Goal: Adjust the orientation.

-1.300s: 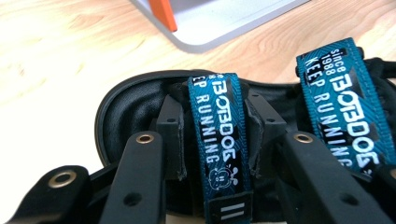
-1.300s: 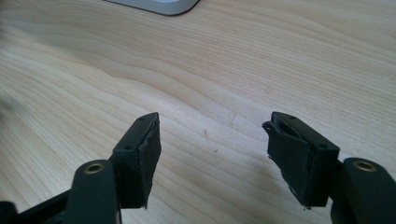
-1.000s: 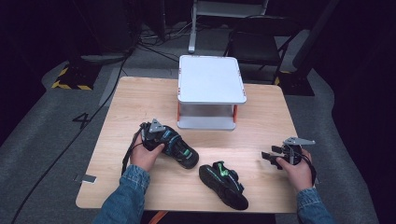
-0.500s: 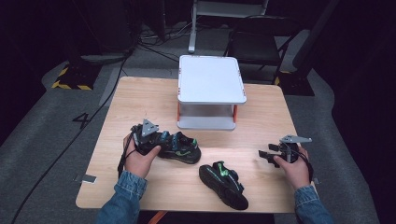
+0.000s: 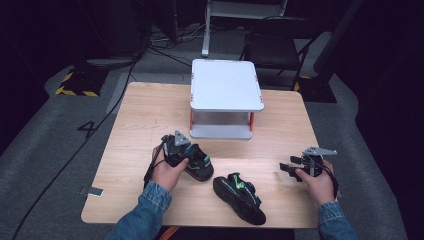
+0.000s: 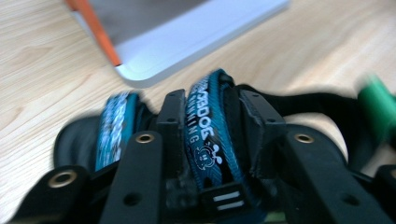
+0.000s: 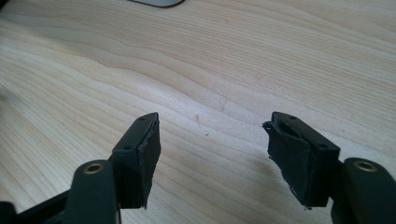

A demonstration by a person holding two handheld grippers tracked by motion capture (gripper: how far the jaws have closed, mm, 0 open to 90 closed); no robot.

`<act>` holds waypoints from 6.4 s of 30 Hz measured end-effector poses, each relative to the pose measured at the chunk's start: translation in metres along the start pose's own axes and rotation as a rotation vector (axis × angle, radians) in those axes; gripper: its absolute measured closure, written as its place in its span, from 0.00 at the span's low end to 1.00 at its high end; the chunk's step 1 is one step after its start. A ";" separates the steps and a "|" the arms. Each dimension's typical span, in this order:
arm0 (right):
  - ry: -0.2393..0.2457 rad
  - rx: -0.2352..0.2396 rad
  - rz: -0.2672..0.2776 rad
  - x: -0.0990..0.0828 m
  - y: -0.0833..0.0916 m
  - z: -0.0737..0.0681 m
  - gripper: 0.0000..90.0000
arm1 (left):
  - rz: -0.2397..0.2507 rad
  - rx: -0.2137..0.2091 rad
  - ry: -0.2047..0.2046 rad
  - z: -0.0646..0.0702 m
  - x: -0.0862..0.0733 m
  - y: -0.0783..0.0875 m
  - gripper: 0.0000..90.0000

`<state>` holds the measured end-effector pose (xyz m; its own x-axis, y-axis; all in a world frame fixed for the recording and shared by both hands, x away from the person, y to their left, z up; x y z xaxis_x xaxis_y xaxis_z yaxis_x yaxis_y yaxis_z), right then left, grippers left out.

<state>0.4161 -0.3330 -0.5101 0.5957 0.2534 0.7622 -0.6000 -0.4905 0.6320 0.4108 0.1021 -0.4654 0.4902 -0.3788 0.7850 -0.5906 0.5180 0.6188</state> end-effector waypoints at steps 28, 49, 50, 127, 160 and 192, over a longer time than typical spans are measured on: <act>0.095 0.053 0.009 0.022 -0.010 -0.027 0.38 | 0.149 -0.470 -0.242 0.045 0.001 0.024 0.52; 0.184 0.291 -0.041 0.040 0.012 -0.106 0.49 | 0.028 0.120 0.059 -0.047 -0.017 0.049 0.31; 0.189 0.303 -0.040 0.041 0.013 -0.111 0.49 | 0.023 0.119 0.055 -0.047 -0.018 0.048 0.31; 0.268 0.355 -0.094 0.050 -0.008 -0.155 0.55 | -0.046 0.110 0.043 -0.048 -0.046 0.047 0.29; 0.254 0.139 -0.154 0.067 0.065 -0.097 0.94 | -0.054 0.082 0.033 -0.042 -0.041 0.032 0.29; 0.623 0.331 -0.255 0.042 0.006 -0.113 0.92 | -0.021 0.117 0.070 -0.047 -0.050 0.045 0.30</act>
<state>0.3771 -0.2307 -0.4588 0.2234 0.7697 0.5980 -0.2331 -0.5536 0.7995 0.3901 0.1808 -0.4785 0.5441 -0.3319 0.7706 -0.6489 0.4159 0.6372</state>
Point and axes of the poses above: each handheld gripper's, and its own axes: y roughly backward along the jaws, x roughly out of its top, z roughly to its right, the point moved 3 cm from there along -y, roughly forward along the jaws, and after that the axes turned 2 degrees about z, right-handed, at the moved point
